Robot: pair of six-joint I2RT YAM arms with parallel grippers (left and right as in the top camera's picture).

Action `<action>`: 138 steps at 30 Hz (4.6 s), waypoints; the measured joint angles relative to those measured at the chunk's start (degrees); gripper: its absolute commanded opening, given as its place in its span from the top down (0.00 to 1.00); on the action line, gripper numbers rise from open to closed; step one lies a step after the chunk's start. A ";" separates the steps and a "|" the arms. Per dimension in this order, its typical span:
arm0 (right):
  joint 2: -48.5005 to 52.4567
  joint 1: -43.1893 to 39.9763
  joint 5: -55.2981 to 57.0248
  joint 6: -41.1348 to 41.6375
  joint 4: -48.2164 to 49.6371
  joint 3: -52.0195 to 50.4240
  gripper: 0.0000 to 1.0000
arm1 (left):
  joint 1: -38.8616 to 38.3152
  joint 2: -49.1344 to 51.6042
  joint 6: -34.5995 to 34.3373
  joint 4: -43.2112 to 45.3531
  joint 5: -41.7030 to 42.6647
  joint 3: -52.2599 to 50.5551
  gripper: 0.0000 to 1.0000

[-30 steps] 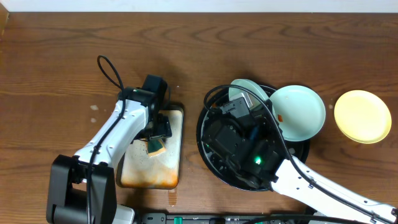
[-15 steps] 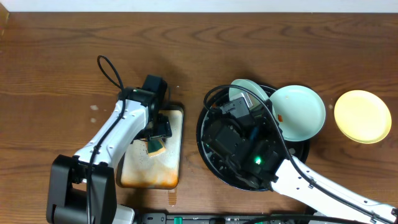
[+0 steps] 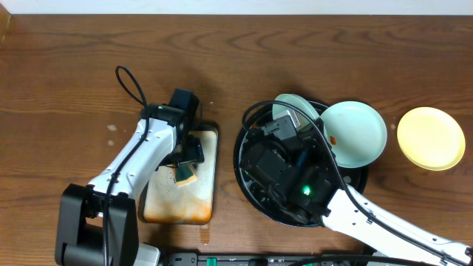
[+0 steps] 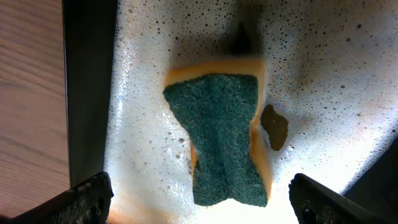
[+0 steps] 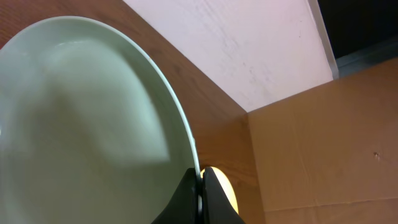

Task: Clean dirty plates on tray and stack at the side

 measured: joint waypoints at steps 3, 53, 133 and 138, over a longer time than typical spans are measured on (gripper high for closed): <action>0.00 0.00 0.00 0.00 0.00 0.00 0.99 | 0.00 0.00 0.00 0.02 0.00 0.00 0.08; 0.09 -97.35 -70.84 15.98 0.46 3.39 0.99 | 0.00 0.00 0.00 0.02 0.00 -0.02 0.08; 18.08 -65.75 -73.88 -1.90 -3.96 3.80 0.99 | 0.00 0.00 0.00 0.00 0.00 -0.02 0.08; 18.08 -60.00 -77.50 -2.10 -6.34 3.80 0.98 | 0.00 0.00 0.00 0.00 0.00 -0.02 0.08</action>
